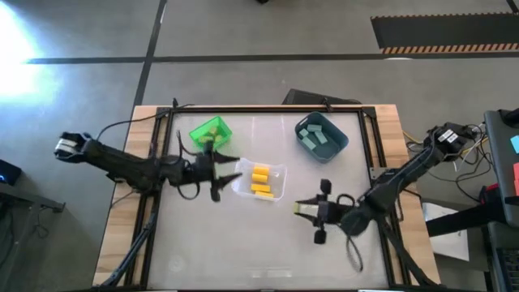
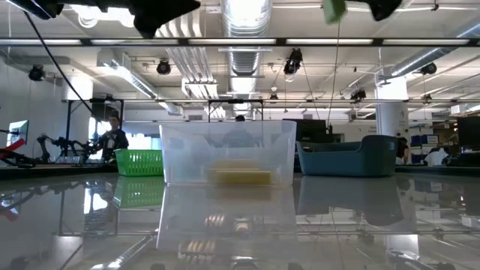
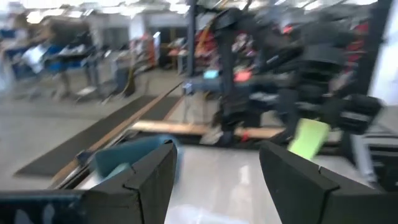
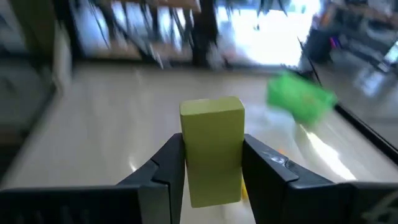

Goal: Sort & place blocks by color
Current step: Put the green block into the green bin

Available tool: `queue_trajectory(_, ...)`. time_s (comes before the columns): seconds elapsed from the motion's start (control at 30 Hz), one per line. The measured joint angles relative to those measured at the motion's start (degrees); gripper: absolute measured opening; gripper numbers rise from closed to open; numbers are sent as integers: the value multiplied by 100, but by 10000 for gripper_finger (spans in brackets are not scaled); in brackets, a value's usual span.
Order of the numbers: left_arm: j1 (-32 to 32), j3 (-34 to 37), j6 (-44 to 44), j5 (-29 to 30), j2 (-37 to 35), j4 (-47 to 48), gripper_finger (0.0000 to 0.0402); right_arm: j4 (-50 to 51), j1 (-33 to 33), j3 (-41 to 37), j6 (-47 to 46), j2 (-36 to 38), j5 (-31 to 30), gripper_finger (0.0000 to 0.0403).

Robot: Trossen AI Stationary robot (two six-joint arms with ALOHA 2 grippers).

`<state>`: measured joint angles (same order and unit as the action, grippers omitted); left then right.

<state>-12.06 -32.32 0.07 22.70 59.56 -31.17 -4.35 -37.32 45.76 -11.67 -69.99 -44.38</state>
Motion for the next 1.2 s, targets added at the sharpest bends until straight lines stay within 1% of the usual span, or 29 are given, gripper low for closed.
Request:
queue_trajectory(0.07, -214, 0, 151, -4, 348, -575, 215, -1372, 279, -353, 459, 47, 406, 113)
queue_trajectory(0.13, -368, 1, 252, -2, 688, -1080, 215, -2489, 542, -652, 721, 50, 915, 113)
queue_trajectory(0.2, -448, 0, 286, -4, 1048, -1583, 215, -3295, 799, -849, 831, 40, 1408, 113)
queue_trajectory(0.27, -490, -33, 284, 1, 1419, -1981, 215, -3746, 1014, -962, 878, 37, 1754, 113)
queue_trajectory(0.4, -494, -446, 287, 0, 2133, -2234, 215, -3872, 1324, -980, 917, 35, 2063, 113)
queue_trajectory(0.53, -494, -1007, 410, -133, 2740, -2236, 215, -3878, 1466, -965, 873, 35, 2083, 113)
queue_trajectory(0.67, -494, -1432, 381, -278, 3180, -2237, 215, -3872, 1482, -962, 937, 35, 2085, 113)
queue_trajectory(0.8, -483, -1642, 177, -577, 3416, -2234, 215, -3798, 1480, -962, 930, 35, 2087, 113)
queue_trajectory(1.03, -357, -1731, -123, -592, 3494, -2230, 215, -3791, 1478, -960, 932, 33, 2087, 113)
queue_trajectory(1.2, -257, -1731, -141, -589, 3496, -2212, 215, -3791, 1484, -958, 989, 33, 2081, 113)
